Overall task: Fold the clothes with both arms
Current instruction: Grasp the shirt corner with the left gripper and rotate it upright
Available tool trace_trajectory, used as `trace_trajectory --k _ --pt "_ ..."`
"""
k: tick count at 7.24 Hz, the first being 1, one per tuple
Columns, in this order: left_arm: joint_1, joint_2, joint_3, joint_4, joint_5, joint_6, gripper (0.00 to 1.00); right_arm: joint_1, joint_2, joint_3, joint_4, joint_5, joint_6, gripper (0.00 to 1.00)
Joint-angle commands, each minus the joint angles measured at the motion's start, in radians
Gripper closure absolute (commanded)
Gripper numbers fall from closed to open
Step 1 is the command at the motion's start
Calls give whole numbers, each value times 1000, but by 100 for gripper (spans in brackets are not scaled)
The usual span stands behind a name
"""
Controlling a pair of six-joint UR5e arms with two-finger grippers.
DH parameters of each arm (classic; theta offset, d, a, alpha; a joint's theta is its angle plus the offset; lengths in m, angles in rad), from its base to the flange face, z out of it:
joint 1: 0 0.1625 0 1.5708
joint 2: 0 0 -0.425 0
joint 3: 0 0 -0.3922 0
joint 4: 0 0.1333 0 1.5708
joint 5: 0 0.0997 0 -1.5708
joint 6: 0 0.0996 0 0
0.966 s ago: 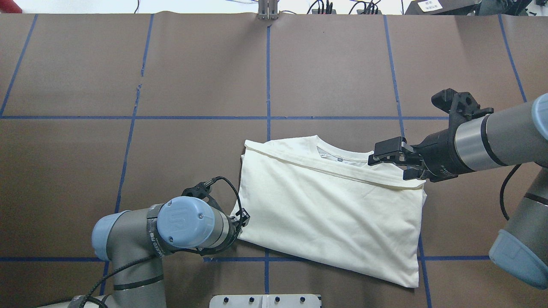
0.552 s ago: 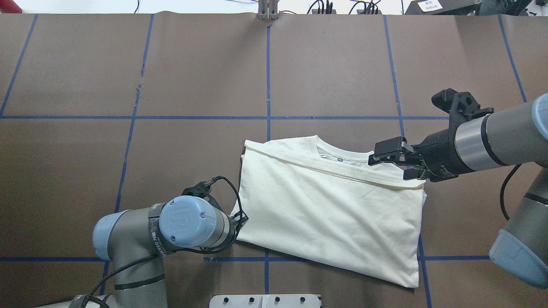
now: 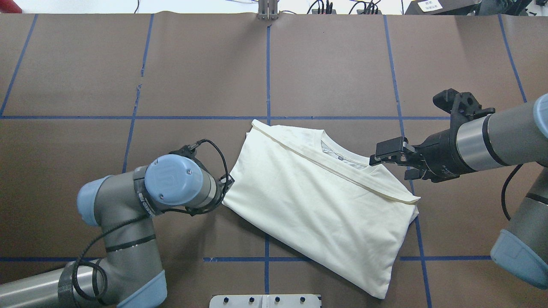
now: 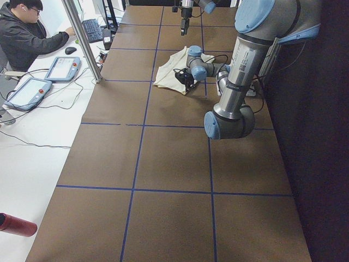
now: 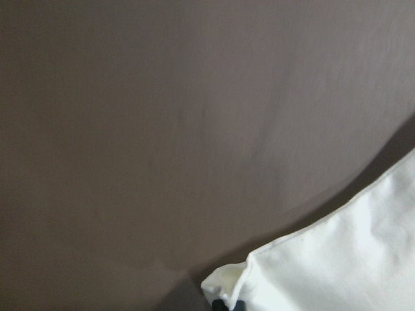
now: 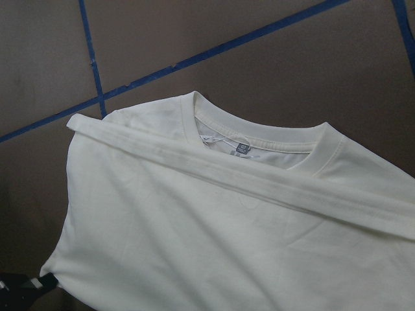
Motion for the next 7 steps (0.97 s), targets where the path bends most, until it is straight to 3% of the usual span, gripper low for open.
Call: trace_trajectory --k 1,4,6,7 --pt "-140 -89 134 -10 15 117 100 1 -3 0 0 -1 0 0" --pt "-308 -302 487 -193 20 314 100 3 1 -5 -2 -4 0 0" --pt "-326 -408 713 -369 21 363 100 3 3 -14 0 -7 0 0" --pt "-323 -446 778 -422 26 362 100 3 3 -20 0 -10 0 0"
